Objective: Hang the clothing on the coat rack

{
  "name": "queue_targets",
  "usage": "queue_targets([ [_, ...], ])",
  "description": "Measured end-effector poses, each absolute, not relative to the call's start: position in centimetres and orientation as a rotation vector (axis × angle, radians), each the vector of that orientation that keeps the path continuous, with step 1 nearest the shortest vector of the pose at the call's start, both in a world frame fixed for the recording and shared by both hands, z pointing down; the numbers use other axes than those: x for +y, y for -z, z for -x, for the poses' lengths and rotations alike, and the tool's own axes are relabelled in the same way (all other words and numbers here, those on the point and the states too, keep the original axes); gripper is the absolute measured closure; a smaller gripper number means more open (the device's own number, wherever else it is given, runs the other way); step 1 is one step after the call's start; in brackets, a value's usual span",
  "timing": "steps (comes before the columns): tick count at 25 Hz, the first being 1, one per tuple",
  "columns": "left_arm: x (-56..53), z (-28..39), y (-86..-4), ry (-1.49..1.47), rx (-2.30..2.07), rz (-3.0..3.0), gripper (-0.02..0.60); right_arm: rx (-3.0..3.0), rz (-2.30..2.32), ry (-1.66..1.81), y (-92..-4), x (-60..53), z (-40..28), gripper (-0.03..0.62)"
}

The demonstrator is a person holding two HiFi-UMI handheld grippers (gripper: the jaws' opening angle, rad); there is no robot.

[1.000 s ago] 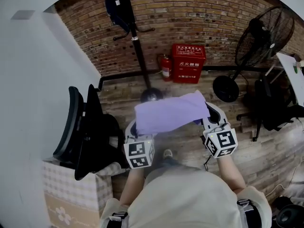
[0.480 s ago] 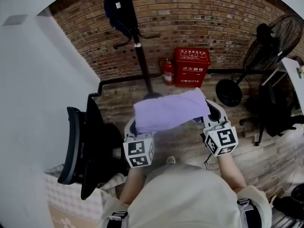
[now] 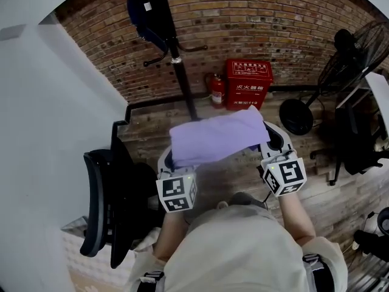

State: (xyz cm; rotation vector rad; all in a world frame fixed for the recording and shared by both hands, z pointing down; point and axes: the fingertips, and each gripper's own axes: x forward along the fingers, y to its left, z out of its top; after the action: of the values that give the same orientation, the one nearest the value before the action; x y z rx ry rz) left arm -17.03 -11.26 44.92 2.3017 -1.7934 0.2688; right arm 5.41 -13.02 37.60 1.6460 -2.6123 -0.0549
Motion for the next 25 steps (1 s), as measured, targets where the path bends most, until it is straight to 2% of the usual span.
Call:
queue_targets([
  [10, -15.3, 16.9, -44.5, -0.278, -1.829, -2.300, 0.459, -2.639, -1.632, 0.075, -37.2, -17.9, -5.7, 0.579],
  [25, -26.4, 16.3, -41.4, -0.276, -1.975, -2.222, 0.459, -2.768, -1.478, 0.178, -33.2, -31.8, -5.8, 0.579],
])
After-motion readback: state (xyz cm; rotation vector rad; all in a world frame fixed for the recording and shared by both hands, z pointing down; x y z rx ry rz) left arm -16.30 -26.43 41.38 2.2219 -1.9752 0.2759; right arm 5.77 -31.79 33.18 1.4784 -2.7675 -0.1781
